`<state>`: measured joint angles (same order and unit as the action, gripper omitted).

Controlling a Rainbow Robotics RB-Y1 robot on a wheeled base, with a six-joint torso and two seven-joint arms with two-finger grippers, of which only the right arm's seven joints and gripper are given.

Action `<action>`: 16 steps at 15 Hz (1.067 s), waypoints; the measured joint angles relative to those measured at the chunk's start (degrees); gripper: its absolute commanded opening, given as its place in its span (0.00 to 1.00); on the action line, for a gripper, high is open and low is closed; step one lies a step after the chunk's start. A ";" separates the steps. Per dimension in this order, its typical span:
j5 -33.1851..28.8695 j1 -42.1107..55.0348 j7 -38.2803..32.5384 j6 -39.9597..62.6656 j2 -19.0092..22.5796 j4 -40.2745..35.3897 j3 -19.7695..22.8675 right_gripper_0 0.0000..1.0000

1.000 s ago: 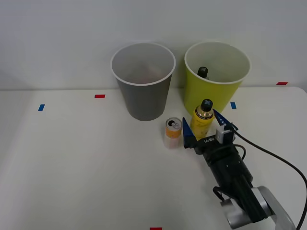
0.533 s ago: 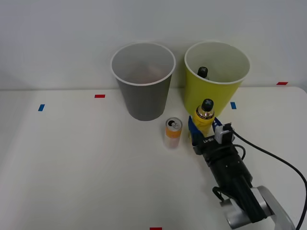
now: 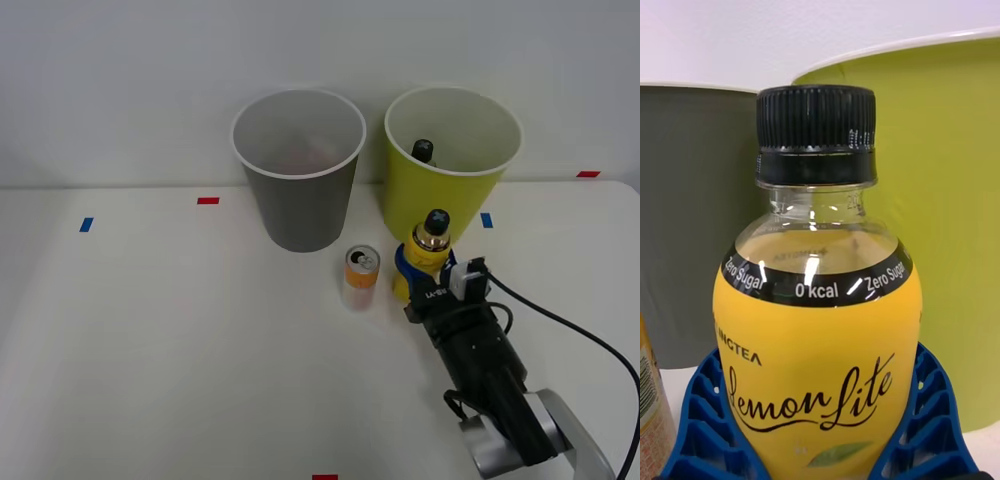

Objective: Put cans in the gray bin, plastic bottles in the light green bin

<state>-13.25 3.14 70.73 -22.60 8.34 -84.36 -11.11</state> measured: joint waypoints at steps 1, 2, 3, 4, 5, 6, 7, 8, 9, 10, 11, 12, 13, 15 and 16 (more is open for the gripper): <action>0.15 0.03 -0.04 -0.10 0.08 0.00 0.01 0.00; 0.29 0.06 -0.05 -0.20 0.16 0.00 0.02 0.00; 0.31 0.06 -0.08 -0.31 0.28 0.00 0.01 0.00; 0.36 0.17 -0.17 -0.60 0.47 -0.01 -0.02 0.00; 0.61 0.55 -0.32 -1.23 0.86 -0.12 -0.03 0.00; 1.10 1.27 -0.48 -1.81 1.39 -0.64 0.00 0.00; 1.57 2.53 -0.67 -2.11 2.00 -2.02 0.02 0.00; 1.90 4.11 -0.95 -2.20 2.59 -3.81 0.02 0.00; 2.33 6.07 -1.29 -2.24 3.18 -6.45 -0.03 0.00; 3.01 8.27 -1.65 -2.25 3.82 -9.11 -0.11 0.00; 3.90 10.28 -2.04 -2.25 4.40 -11.68 -0.17 0.00; 5.00 12.39 -2.42 -2.24 4.88 -14.67 -0.19 0.00; 6.15 14.28 -2.77 -2.21 5.16 -17.29 -0.21 0.00; 8.06 16.99 -3.40 -2.20 5.20 -21.85 -0.21 0.00; 8.71 17.85 -3.72 -2.20 5.01 -23.58 -0.18 0.00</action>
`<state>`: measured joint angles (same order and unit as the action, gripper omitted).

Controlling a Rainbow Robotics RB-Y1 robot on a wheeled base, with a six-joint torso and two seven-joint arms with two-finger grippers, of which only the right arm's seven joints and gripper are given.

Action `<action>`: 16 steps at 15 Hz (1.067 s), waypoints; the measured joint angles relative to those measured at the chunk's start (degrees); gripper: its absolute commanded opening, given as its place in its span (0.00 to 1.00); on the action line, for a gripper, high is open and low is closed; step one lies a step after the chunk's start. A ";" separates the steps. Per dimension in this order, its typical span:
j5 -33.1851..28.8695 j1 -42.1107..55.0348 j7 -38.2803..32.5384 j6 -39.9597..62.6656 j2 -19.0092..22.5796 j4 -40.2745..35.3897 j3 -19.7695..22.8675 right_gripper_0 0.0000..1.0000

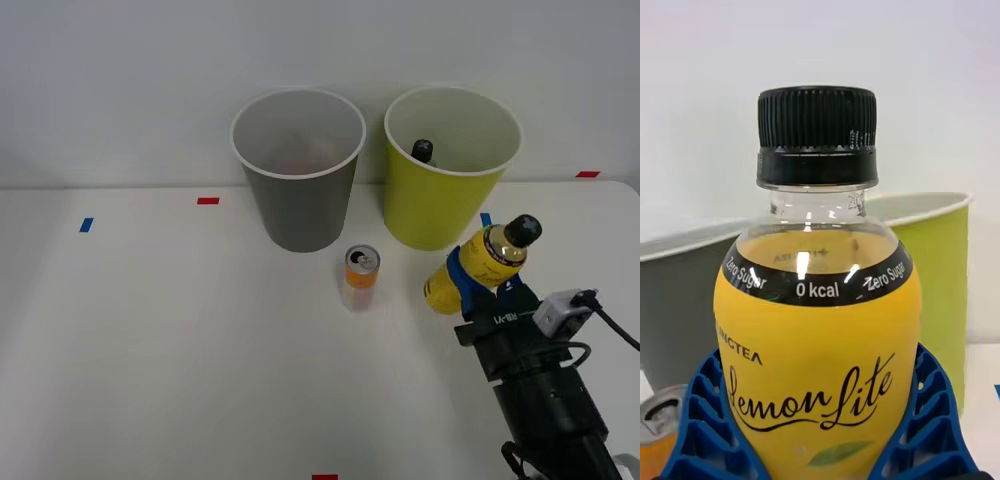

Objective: Put cans in the gray bin, plastic bottles in the light green bin

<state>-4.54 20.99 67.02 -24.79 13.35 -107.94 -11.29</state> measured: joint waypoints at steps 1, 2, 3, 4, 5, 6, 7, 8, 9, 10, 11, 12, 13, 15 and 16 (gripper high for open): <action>0.49 0.25 -0.39 0.00 -0.31 -1.30 0.01 0.00; 1.05 0.31 -0.84 0.01 -0.55 -2.48 0.04 0.00; 1.72 0.30 -1.35 0.12 -0.68 -3.83 0.11 0.00; 2.47 0.25 -1.91 0.54 -0.80 -5.68 0.17 0.00; 2.82 0.25 -2.33 2.32 -0.96 -7.86 0.19 0.00; 2.91 0.20 -2.69 4.95 -1.29 -10.45 0.22 0.00; 3.01 -0.03 -3.02 7.56 -1.88 -12.99 0.24 0.00; 3.27 -0.76 -3.48 10.06 -2.74 -15.27 0.26 0.00; 3.54 -2.32 -3.87 11.61 -3.61 -15.99 0.39 0.00; 3.71 -4.74 -4.15 13.06 -4.38 -16.17 0.66 0.00; 3.81 -7.12 -4.36 15.09 -5.00 -16.23 1.09 0.00; 3.85 -9.63 -4.45 17.55 -5.41 -16.24 1.66 0.00; 3.91 -12.35 -4.51 20.36 -5.61 -16.23 2.42 0.00; 4.00 -17.11 -4.65 25.90 -5.63 -16.22 4.28 0.00; 4.03 -19.41 -4.71 28.88 -5.55 -16.20 5.50 0.00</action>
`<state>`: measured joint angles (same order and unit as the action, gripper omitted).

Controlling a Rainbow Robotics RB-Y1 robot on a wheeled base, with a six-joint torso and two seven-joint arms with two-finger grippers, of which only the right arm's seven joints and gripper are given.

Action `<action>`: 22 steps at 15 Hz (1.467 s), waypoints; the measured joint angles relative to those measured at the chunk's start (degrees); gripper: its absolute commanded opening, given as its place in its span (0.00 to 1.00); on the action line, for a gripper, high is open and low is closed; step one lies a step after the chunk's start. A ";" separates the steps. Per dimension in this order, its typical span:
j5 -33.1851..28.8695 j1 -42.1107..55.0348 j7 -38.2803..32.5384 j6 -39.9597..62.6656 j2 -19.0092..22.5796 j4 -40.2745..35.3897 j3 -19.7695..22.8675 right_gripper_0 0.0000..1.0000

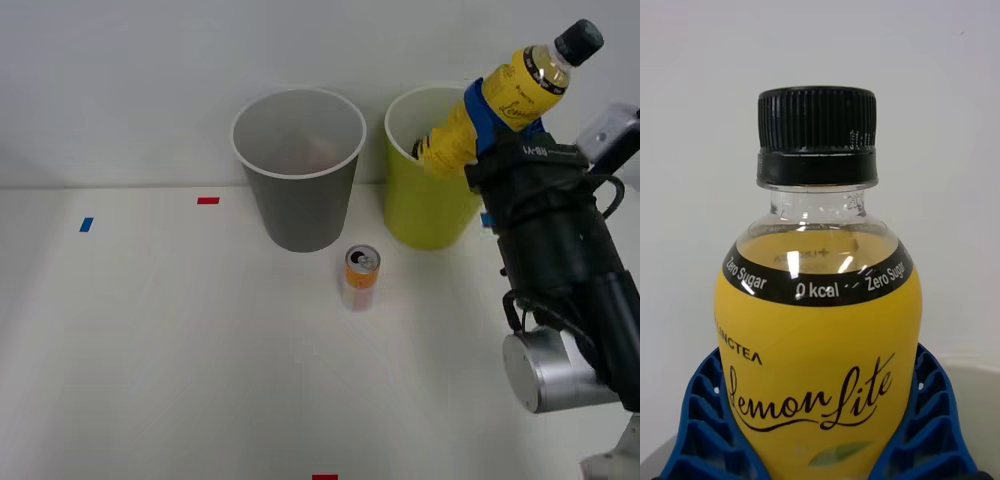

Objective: Put cans in the gray bin, plastic bottles in the light green bin

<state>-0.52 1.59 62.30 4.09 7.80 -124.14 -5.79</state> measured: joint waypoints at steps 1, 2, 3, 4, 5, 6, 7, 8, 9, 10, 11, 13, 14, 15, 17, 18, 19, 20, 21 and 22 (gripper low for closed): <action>0.06 -2.10 -0.04 2.54 0.11 0.00 1.22 0.00; 0.13 -3.81 -0.05 5.12 0.33 0.01 2.08 0.00; 0.23 -5.56 -0.06 8.28 0.63 0.01 2.87 0.00; 0.36 -7.46 -0.08 11.56 1.04 0.03 3.66 0.00; 0.58 -9.14 -0.10 14.24 1.51 0.05 4.32 0.00; 0.92 -10.53 -0.15 16.60 2.05 0.08 4.89 0.00; 1.34 -11.88 -0.32 18.73 2.69 0.07 5.39 0.00; 1.80 -13.05 -0.57 20.75 3.41 0.08 5.80 0.00; 2.55 -14.16 -0.76 22.53 4.08 0.09 6.28 0.00; 4.76 -15.20 -0.79 23.97 4.66 0.26 6.97 0.00; 6.55 -16.35 -0.64 24.91 5.25 1.00 7.64 0.00; 8.27 -18.72 -0.38 22.21 6.28 6.47 8.30 0.00; 8.43 -20.07 -0.28 20.01 6.67 9.74 8.50 0.00; 8.00 -21.61 -0.16 18.22 6.99 12.74 8.69 0.00; 6.15 -24.08 0.00 17.10 7.47 16.24 9.13 0.00; 5.34 -24.37 0.11 17.00 7.63 16.67 9.24 0.00; 4.57 -24.42 0.22 16.96 7.89 16.76 9.27 0.00; 4.41 -24.43 0.33 16.96 8.09 16.80 9.21 0.00; 4.40 -24.37 0.40 16.97 8.18 16.81 9.09 0.00; 4.40 -24.31 0.43 16.97 8.24 16.81 9.01 0.00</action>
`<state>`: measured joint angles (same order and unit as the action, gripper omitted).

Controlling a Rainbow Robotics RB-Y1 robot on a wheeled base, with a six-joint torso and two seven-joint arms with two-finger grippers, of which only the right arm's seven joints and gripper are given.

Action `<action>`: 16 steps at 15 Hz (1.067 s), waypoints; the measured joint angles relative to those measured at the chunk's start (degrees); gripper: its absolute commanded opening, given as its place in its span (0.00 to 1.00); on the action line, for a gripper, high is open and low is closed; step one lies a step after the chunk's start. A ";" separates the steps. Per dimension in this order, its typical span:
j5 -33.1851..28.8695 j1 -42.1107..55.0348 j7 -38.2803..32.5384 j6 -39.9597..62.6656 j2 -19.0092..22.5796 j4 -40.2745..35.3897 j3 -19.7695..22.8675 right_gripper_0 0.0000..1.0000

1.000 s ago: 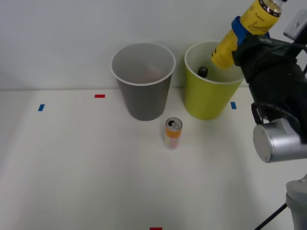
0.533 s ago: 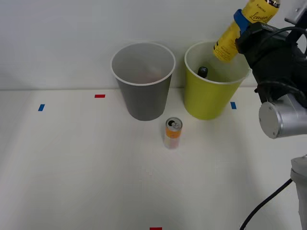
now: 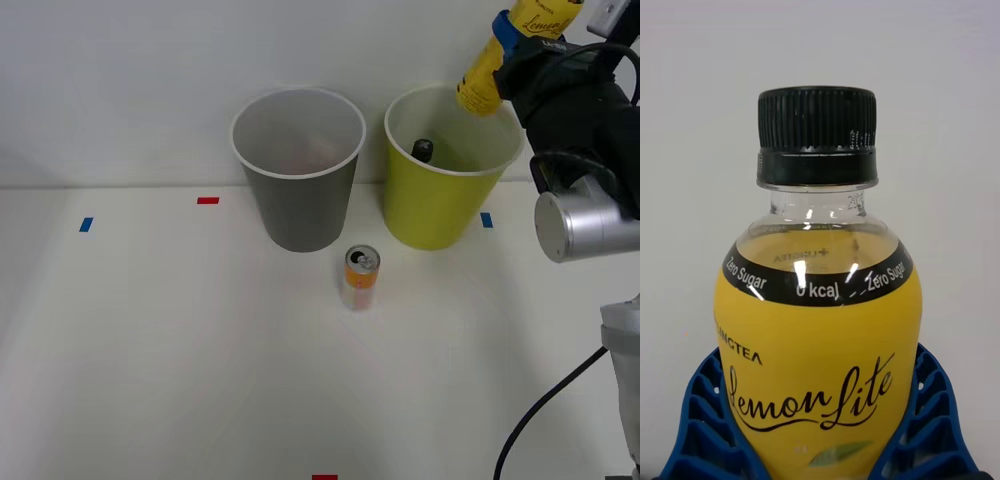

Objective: Put cans in the gray bin, plastic bottles in the light green bin

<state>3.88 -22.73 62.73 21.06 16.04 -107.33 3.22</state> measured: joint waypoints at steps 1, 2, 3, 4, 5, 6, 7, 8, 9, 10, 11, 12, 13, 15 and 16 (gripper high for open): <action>0.00 0.02 -0.04 0.01 0.01 0.00 -0.03 0.04; 0.00 0.05 -0.21 0.00 -0.03 0.00 -0.04 0.32; 0.01 0.12 -0.33 0.01 -0.11 0.00 -0.06 0.67; 0.06 0.20 -0.38 0.02 -0.15 0.00 -0.13 0.98; 0.16 0.24 -0.40 0.01 -0.15 0.00 -0.19 1.00; 0.33 0.24 -0.49 0.01 -0.14 0.00 -0.21 1.00; 0.52 0.24 -0.64 -0.01 -0.15 0.01 -0.22 1.00; 0.67 0.24 -0.69 -0.01 -0.18 0.01 -0.22 1.00; 0.83 0.23 -0.73 0.01 -0.20 0.01 -0.23 1.00; 1.00 0.23 -0.75 0.01 -0.20 0.01 -0.23 1.00; 1.17 0.23 -0.76 -0.01 -0.17 0.01 -0.23 1.00; 1.36 0.24 -0.76 -0.02 -0.15 0.01 -0.22 1.00; 1.53 0.26 -0.76 -0.03 -0.15 0.01 -0.18 1.00; 1.80 0.24 -0.76 -0.03 -0.14 0.01 -0.16 1.00; 1.89 0.24 -0.76 -0.05 -0.14 0.01 -0.15 1.00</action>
<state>5.77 -22.49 61.97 21.01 15.90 -107.32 3.07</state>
